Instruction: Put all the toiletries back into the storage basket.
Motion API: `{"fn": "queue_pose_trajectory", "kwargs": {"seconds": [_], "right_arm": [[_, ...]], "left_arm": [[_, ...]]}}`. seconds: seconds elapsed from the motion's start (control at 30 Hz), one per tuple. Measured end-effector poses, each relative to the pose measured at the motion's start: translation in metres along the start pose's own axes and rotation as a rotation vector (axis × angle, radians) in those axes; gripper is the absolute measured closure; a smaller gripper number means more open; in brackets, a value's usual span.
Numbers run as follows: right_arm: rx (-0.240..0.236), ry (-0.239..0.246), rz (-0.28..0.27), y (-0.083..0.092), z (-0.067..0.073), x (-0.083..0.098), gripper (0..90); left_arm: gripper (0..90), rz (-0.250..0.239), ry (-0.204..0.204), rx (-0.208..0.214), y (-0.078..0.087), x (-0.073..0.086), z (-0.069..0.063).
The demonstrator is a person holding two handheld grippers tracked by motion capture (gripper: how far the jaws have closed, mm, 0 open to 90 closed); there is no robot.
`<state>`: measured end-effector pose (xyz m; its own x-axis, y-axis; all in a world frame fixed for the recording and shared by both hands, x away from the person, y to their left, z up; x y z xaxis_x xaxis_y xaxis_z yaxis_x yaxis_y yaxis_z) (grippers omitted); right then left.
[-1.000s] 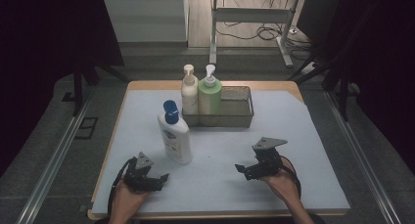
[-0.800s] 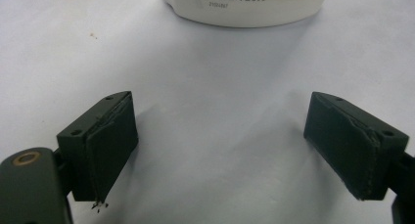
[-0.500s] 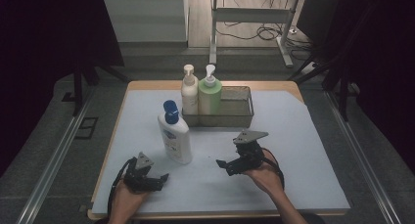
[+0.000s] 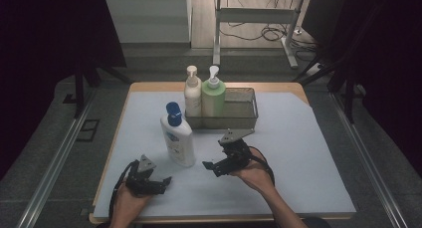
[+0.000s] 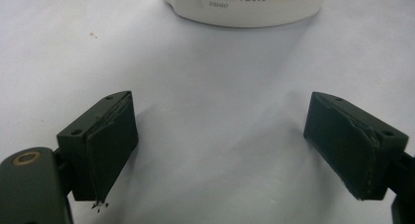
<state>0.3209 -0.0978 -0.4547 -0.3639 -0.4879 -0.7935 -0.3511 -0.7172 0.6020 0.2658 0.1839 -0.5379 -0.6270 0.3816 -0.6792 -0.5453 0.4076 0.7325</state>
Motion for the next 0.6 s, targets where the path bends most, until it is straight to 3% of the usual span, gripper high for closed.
{"fn": "queue_pose_trajectory", "kwargs": {"seconds": [0.17,0.33,0.6], "right_arm": [[0.019,0.002,0.011,-0.008,0.005,-0.009,1.7],[-0.007,-0.051,0.003,-0.014,0.008,-0.019,4.8],[0.035,0.001,-0.006,-0.027,0.015,-0.033,9.7]], "left_arm": [[12.1,-0.001,0.002,0.0,0.0,0.0,0.0],[12.1,0.0,0.001,0.0,0.0,0.0,0.0],[12.1,0.0,0.001,0.0,0.0,0.0,0.0]]}}
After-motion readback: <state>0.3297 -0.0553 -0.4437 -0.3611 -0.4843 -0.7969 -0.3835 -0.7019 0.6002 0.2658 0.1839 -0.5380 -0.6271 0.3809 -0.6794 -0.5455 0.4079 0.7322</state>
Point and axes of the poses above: each handheld gripper's, and its own axes: y roughly backward along the jaws, x roughly out of its underside, z roughly to its left, the point moved 2 cm from there along -y, roughly forward along the jaws, and after that the axes turned 1 degree about y, right-handed, at the moved point
